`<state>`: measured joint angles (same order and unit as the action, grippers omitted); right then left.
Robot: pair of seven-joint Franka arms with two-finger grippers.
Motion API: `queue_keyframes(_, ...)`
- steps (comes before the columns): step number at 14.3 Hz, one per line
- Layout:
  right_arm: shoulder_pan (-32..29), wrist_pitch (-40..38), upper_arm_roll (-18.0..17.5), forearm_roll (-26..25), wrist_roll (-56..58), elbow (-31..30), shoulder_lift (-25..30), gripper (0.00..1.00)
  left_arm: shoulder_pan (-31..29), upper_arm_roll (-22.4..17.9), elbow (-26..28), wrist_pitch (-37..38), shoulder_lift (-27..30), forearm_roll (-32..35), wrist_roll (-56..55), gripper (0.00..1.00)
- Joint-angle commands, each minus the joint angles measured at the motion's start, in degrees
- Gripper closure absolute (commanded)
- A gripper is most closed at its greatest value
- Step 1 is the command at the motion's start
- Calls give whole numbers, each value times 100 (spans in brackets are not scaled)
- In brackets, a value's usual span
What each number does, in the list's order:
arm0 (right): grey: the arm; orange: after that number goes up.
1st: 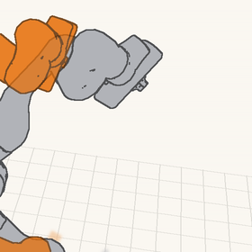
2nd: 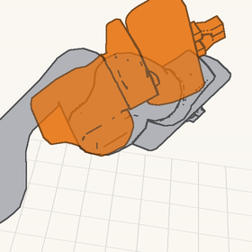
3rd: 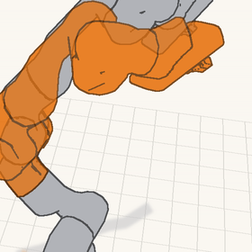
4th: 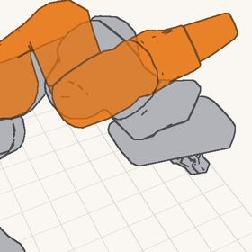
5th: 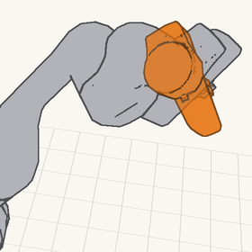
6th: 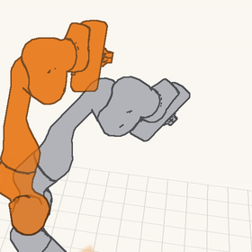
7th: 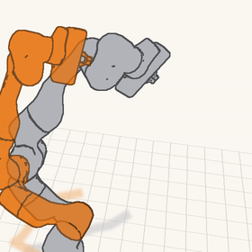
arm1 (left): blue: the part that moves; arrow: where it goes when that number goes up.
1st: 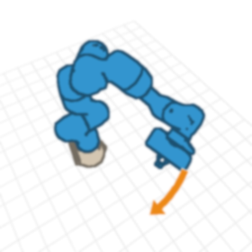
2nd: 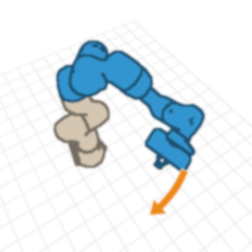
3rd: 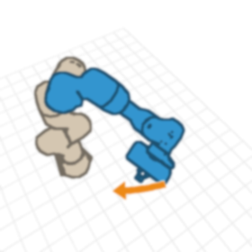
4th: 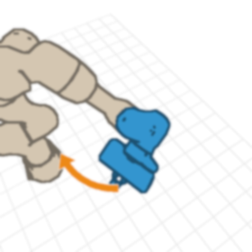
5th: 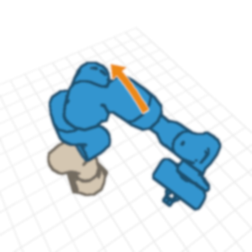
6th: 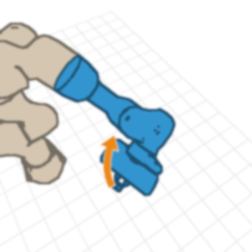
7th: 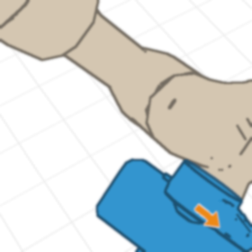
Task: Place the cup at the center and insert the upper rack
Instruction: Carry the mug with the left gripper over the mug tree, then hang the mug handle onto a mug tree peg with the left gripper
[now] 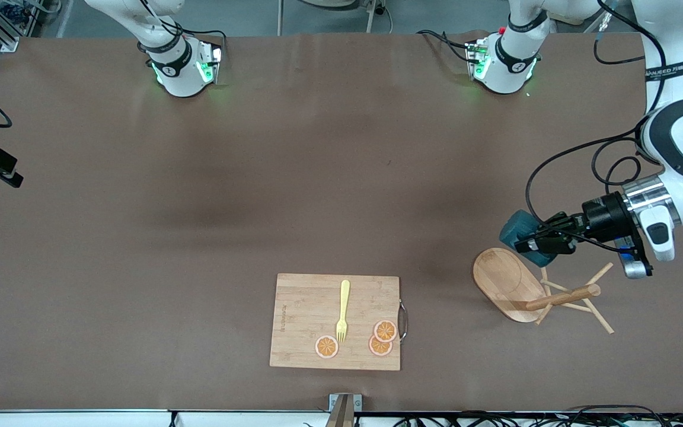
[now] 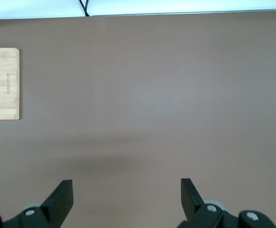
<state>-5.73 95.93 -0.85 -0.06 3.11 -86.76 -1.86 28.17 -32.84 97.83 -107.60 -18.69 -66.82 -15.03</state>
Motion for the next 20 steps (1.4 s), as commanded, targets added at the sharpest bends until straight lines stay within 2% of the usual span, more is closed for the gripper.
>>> queue_keyframes(1, 45, 40, 15, -109, 50, -122, 124, 0, -215, 32, -386, 64, -301, -400, 193, 100)
queue_keyframes(6, 54, 40, 15, -109, 58, -122, 124, 0, -189, 32, -431, 29, -487, -928, 299, 100)
queue_keyframes(11, 54, 49, 15, -100, 50, -122, 107, 0, -145, 163, -396, 29, -469, -982, 202, 100)
queue_keyframes(20, 133, 75, 15, -100, 50, -122, 89, 0, -242, 155, -422, -15, -706, -1201, 553, 100)
